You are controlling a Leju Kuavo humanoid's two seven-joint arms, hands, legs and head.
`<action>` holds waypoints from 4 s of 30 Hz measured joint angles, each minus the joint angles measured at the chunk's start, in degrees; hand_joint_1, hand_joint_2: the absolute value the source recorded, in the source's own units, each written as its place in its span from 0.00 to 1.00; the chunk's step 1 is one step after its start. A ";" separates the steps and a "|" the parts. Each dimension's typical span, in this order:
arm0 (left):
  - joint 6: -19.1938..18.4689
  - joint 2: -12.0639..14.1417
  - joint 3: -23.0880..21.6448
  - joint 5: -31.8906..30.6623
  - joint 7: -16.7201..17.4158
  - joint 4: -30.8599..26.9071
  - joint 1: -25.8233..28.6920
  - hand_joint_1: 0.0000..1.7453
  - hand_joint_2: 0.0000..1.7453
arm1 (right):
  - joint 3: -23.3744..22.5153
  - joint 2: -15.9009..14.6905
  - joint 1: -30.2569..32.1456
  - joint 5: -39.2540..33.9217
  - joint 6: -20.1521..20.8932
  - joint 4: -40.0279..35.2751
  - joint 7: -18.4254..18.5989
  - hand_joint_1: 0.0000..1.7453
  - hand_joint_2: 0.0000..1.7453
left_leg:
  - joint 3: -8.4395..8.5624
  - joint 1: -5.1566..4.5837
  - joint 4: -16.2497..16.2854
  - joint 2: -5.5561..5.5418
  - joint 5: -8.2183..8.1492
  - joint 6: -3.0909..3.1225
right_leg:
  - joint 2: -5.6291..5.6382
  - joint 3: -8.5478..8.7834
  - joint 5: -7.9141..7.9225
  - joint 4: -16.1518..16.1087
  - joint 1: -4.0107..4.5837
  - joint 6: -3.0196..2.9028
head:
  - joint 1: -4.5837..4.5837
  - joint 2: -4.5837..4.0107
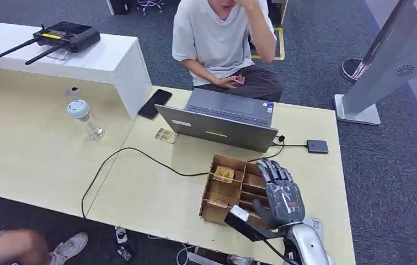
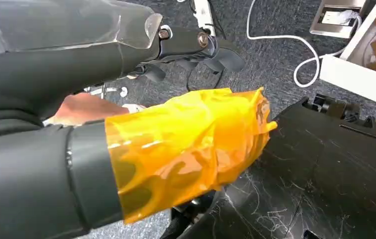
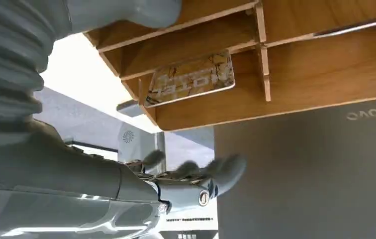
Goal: Pass the card to the sensor for recognition and then transmit it.
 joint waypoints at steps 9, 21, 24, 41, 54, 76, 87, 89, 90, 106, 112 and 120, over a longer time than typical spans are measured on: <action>-0.17 0.00 0.02 -0.24 0.00 0.00 0.00 0.00 0.00 | 0.00 0.00 -0.33 -0.09 0.11 1.25 -0.22 0.78 1.00 | 0.00 0.00 0.00 0.00 0.00 0.00 | 0.00 0.00 0.00 0.00 0.00 0.00 | 0.02 0.00; -0.30 0.00 0.00 -0.24 0.00 0.00 0.01 0.00 0.00 | 0.00 0.00 -0.93 -0.15 0.15 1.27 -0.63 0.79 1.00 | 0.00 0.00 0.00 0.00 0.00 0.00 | 0.00 0.00 0.00 0.00 0.00 0.00 | 0.02 0.00; -0.50 -0.02 0.00 -0.24 0.00 0.00 0.01 0.00 0.00 | 0.00 0.00 -0.95 -0.26 0.15 1.29 -0.70 0.82 1.00 | 0.00 0.00 0.00 0.00 0.00 0.00 | 0.00 0.00 0.00 0.00 0.00 0.00 | 0.00 0.00; 0.57 -0.07 0.00 -0.13 0.44 -0.39 0.34 0.00 0.00 | -1.11 -0.15 0.65 -2.77 -4.37 -8.47 -4.48 1.00 1.00 | 0.00 0.00 0.00 0.00 0.00 0.00 | 0.00 -0.01 0.00 0.00 0.00 0.00 | 0.02 0.00; 2.60 0.42 -0.33 1.25 0.92 -0.94 0.74 0.00 0.00 | -2.05 -0.63 3.11 -6.58 -8.37 -19.95 -9.62 1.00 1.00 | 0.00 0.00 0.00 0.00 0.00 0.00 | 0.01 -0.01 0.00 0.00 0.00 0.00 | 0.02 0.00; 2.97 1.20 -3.02 2.51 -1.51 -0.94 -0.78 0.00 0.00 | -3.04 -0.31 3.93 -8.46 -16.15 -23.06 -15.06 1.00 1.00 | 0.00 0.00 0.00 0.00 0.00 0.00 | 0.00 0.01 0.00 0.00 0.00 0.00 | 0.02 0.00; 0.46 1.22 -3.19 1.57 -4.07 -0.50 -2.24 0.00 0.00 | -2.99 1.84 -0.83 -7.21 -17.18 -19.32 -13.86 1.00 1.00 | 0.00 0.00 0.00 0.00 0.02 0.01 | 0.00 0.01 0.01 0.01 0.00 -0.01 | 0.02 0.00; -0.04 1.18 -3.19 1.29 -4.50 -0.24 -2.46 0.00 0.00 | -2.86 2.30 -1.92 -6.99 -16.72 -18.58 -13.59 1.00 1.00 | 0.00 0.00 0.00 0.00 0.02 0.01 | 0.00 0.01 0.01 0.01 0.00 -0.01 | 0.02 0.00; -0.18 1.18 -3.19 1.22 -4.59 -0.17 -2.51 0.00 0.00 | -2.82 2.45 -2.23 -6.82 -16.41 -18.32 -13.35 1.00 1.00 | 0.00 0.00 0.00 0.00 0.02 0.01 | 0.00 0.01 0.01 0.01 0.00 -0.01 | 0.00 0.00; -4.98 -0.66 -1.36 -2.49 -7.60 3.25 -3.67 0.00 0.00 | -0.31 6.40 -10.22 -3.11 -10.63 -7.48 -4.86 0.00 0.00 | 0.00 0.00 0.00 0.00 0.03 0.01 | 0.00 0.02 0.02 0.02 0.00 -0.01 | 0.00 0.00; -5.64 -1.36 0.11 -3.19 -7.61 3.91 -3.59 0.00 0.00 | -0.04 6.82 -11.04 -2.71 -9.05 -5.05 -3.39 0.00 0.00 | -0.01 0.00 0.00 -0.02 0.03 0.01 | -0.01 0.02 0.02 0.02 0.00 -0.01 | 0.00 0.00; -5.79 -1.62 1.36 -3.78 -7.52 3.96 -2.81 0.00 0.00 | 0.50 6.82 -10.86 -2.51 -9.16 -5.25 -3.19 0.00 0.00 | 0.00 0.00 0.00 -0.01 0.03 0.01 | 0.00 0.00 0.01 0.02 0.00 -0.01 | 0.00 0.00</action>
